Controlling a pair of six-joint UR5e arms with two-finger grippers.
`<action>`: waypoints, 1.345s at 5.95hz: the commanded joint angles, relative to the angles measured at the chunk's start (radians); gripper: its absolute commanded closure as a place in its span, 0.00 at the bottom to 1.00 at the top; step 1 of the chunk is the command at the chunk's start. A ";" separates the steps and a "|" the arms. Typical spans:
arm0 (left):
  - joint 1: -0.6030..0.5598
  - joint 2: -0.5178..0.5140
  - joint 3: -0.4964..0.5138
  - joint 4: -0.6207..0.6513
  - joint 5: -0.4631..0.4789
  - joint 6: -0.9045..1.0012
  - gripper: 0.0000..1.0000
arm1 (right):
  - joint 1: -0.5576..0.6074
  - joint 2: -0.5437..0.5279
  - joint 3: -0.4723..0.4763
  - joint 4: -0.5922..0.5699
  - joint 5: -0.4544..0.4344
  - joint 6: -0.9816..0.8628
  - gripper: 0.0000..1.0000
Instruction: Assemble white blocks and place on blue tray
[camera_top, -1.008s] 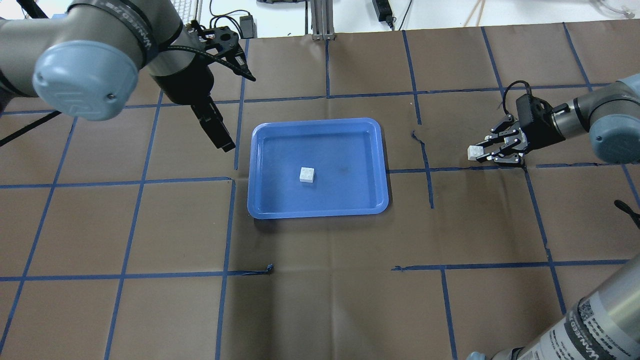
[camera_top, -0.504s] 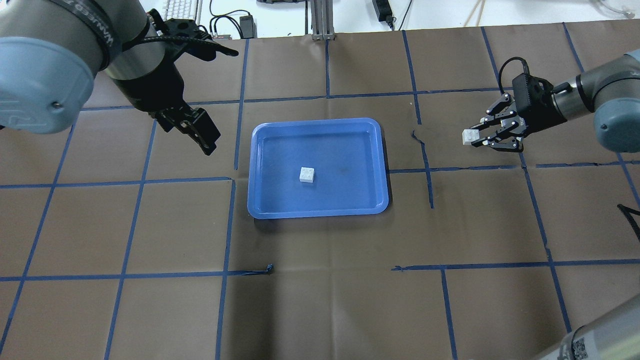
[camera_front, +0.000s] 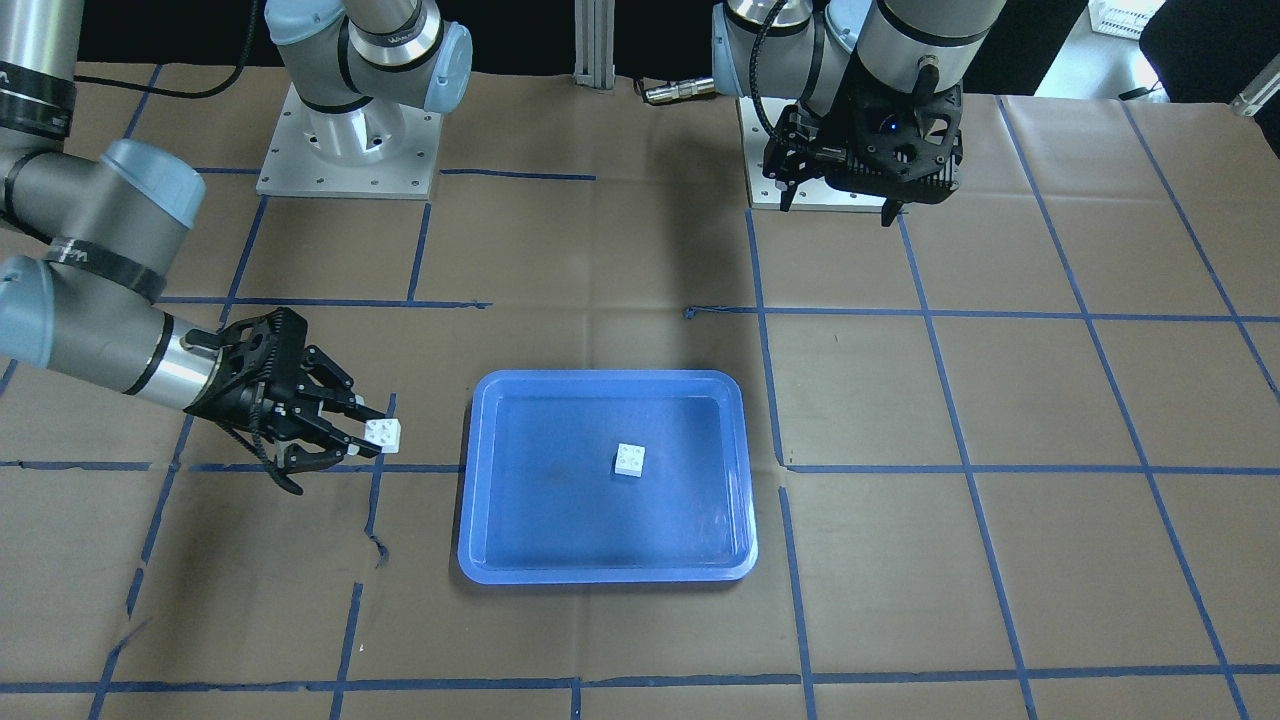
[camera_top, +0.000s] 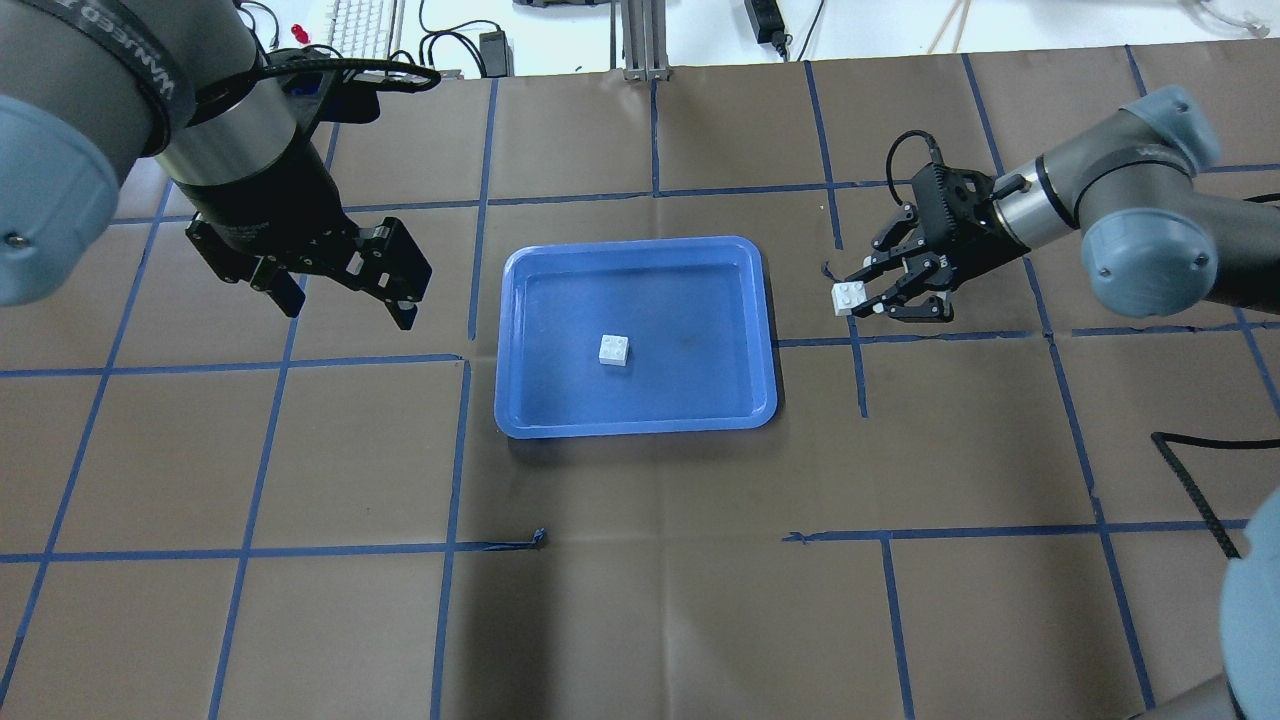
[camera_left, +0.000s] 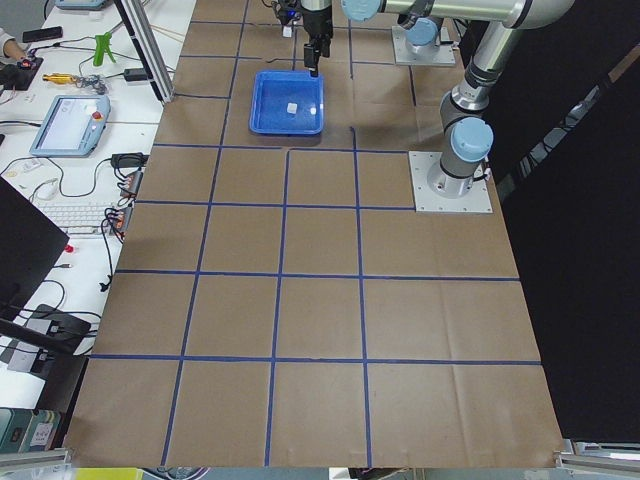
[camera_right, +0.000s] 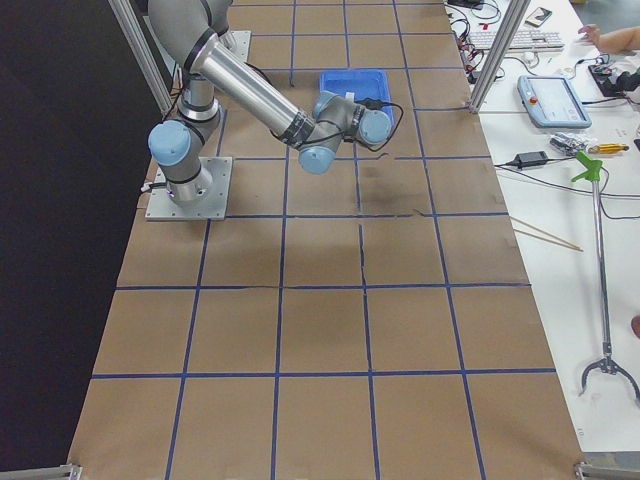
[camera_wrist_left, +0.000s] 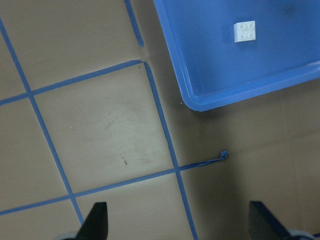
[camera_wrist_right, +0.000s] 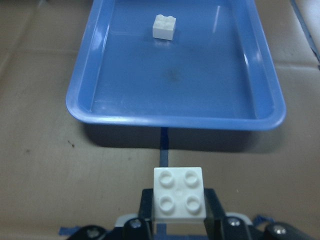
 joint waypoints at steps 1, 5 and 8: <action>0.004 0.004 0.004 0.025 -0.020 -0.022 0.00 | 0.105 0.000 0.008 -0.104 0.013 0.158 0.72; 0.030 0.033 0.025 0.016 -0.014 -0.008 0.00 | 0.136 0.066 0.113 -0.496 0.191 0.439 0.72; 0.039 0.032 0.025 0.019 -0.026 -0.008 0.00 | 0.242 0.180 0.131 -0.782 0.177 0.652 0.72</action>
